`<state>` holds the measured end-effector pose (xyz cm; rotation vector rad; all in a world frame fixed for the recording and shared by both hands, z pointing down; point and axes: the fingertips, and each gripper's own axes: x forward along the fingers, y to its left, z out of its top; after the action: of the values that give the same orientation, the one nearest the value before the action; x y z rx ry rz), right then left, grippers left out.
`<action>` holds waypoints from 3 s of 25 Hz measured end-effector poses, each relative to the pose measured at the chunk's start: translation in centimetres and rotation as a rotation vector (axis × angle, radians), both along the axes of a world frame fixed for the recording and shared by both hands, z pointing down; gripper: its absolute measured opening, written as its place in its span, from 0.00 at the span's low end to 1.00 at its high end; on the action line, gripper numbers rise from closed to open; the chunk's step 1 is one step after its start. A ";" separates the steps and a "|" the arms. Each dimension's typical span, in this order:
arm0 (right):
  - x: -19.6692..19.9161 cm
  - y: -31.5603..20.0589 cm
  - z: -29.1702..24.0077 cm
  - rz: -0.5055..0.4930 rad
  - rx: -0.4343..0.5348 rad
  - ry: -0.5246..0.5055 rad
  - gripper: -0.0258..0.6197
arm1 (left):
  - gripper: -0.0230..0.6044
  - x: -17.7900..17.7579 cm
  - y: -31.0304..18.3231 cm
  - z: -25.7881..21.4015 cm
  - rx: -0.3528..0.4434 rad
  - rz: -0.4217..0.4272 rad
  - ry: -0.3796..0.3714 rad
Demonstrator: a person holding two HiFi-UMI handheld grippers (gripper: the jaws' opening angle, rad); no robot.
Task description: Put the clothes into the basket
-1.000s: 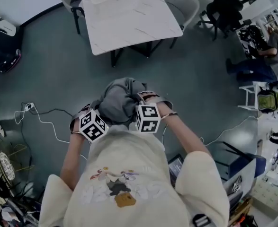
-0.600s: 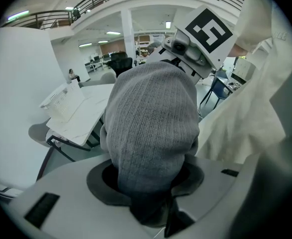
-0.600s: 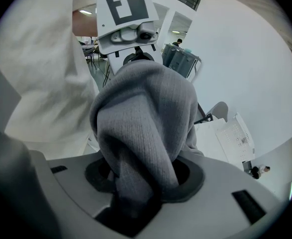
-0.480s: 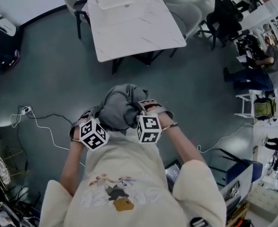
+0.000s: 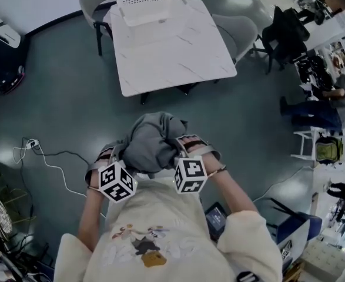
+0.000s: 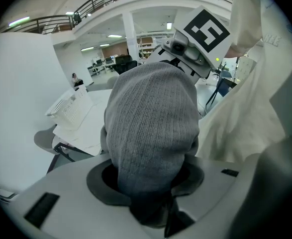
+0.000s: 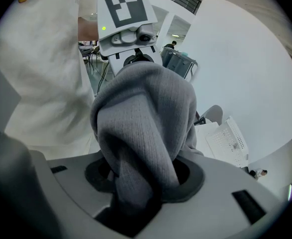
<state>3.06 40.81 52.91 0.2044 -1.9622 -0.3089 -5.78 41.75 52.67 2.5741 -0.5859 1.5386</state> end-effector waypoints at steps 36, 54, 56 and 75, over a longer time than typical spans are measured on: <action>8.8 -37.0 -2.2 -0.058 -0.012 -0.091 0.34 | 0.31 8.8 -37.1 -2.1 -0.017 -0.046 -0.047; 4.8 -52.7 -12.8 -0.092 0.147 -0.056 0.34 | 0.31 4.9 -52.5 -12.3 0.149 -0.068 -0.036; 3.7 -54.2 -13.6 -0.080 0.155 -0.054 0.34 | 0.31 3.8 -54.1 -13.1 0.160 -0.063 -0.034; 1.0 -66.5 -12.7 -0.140 0.209 -0.033 0.34 | 0.31 1.2 -65.7 -11.9 0.185 -0.179 -0.031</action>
<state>4.08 -25.71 40.17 0.2080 -1.9798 -0.6072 -4.55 -23.98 40.75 2.5453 -0.9765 1.5330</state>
